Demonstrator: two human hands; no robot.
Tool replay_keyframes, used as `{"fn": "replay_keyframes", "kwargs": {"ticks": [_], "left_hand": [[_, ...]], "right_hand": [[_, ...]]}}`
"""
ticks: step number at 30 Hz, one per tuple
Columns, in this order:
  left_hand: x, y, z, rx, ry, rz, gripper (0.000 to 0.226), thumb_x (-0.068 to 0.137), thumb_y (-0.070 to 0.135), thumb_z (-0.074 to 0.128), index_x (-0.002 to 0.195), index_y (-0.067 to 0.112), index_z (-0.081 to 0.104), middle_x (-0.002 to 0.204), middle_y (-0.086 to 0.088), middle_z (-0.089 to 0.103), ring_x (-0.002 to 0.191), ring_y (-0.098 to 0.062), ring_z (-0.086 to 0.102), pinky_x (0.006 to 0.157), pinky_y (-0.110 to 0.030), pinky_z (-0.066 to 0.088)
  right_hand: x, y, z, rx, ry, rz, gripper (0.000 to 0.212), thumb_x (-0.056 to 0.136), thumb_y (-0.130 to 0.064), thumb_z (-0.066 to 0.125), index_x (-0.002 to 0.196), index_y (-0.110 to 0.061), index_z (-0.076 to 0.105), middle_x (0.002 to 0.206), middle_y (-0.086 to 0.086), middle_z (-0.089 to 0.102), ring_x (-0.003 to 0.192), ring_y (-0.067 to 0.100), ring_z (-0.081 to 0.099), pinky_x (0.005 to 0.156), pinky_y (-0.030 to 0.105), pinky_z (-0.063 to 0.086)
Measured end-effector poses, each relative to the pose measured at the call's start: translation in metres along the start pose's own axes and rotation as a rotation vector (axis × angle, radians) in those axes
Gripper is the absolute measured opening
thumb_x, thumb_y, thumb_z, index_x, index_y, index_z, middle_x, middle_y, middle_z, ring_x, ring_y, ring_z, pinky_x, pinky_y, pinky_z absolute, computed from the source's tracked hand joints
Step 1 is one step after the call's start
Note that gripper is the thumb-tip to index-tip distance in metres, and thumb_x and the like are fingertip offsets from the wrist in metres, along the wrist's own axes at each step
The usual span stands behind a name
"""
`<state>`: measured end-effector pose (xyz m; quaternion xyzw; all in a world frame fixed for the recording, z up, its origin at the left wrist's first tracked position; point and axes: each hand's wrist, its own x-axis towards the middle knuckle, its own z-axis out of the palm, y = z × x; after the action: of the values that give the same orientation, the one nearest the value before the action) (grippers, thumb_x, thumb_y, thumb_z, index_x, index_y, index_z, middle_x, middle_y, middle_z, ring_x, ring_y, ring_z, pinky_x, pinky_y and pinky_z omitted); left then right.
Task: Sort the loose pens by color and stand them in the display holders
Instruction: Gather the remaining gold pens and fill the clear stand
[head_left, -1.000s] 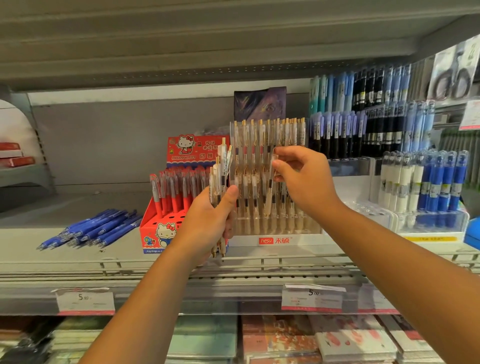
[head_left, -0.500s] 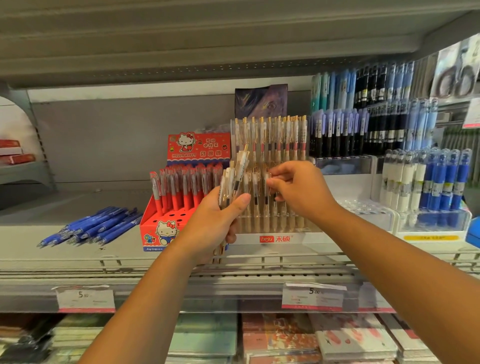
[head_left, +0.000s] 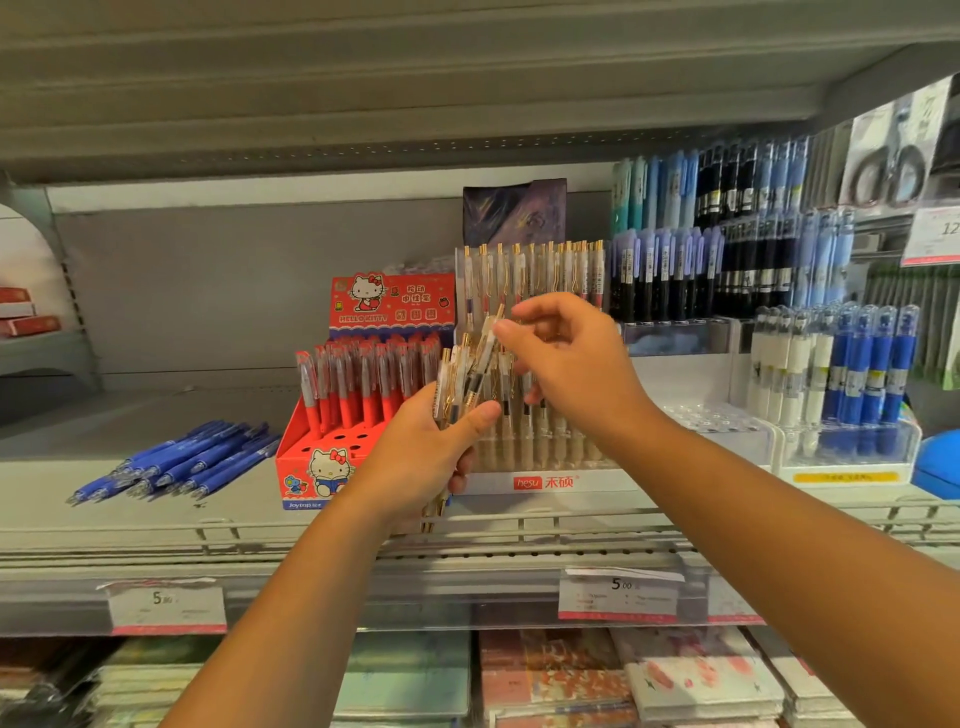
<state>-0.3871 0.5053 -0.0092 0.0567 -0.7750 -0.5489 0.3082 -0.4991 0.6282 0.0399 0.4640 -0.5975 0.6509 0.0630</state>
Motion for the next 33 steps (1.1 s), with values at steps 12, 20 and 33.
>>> {"fn": "replay_keyframes", "kwargs": {"ticks": [12,20,33], "left_hand": [[-0.002,0.002,0.000,0.070,0.068,0.025,0.016,0.087,0.061,0.052,0.085,0.048,0.060,0.066,0.000,0.062,0.046,-0.012,0.055,0.045,-0.022,0.045],[0.000,0.000,0.001,-0.034,0.111,-0.072,0.016,0.097,0.042,0.056,0.093,0.027,0.061,0.072,-0.004,0.061,0.045,-0.010,0.051,0.045,-0.026,0.044],[-0.002,0.003,0.001,-0.158,0.071,-0.079,0.018,0.099,0.037,0.054,0.093,0.022,0.060,0.076,-0.002,0.059,0.053,-0.012,0.048,0.045,-0.027,0.042]], "right_hand": [[0.001,-0.002,-0.004,0.255,0.029,0.136,0.016,0.087,-0.005,0.070,0.101,-0.006,0.062,0.093,0.014,0.072,0.081,0.021,0.073,0.066,0.031,0.060],[0.009,0.012,-0.032,0.219,0.140,0.143,0.023,0.088,-0.010,0.071,0.104,-0.013,0.055,0.097,0.014,0.069,0.078,0.019,0.074,0.062,0.033,0.061],[0.015,0.030,-0.036,-0.168,0.241,-0.114,0.023,0.083,-0.019,0.077,0.097,-0.014,0.060,0.085,0.002,0.063,0.076,0.018,0.066,0.053,0.025,0.058]]}}
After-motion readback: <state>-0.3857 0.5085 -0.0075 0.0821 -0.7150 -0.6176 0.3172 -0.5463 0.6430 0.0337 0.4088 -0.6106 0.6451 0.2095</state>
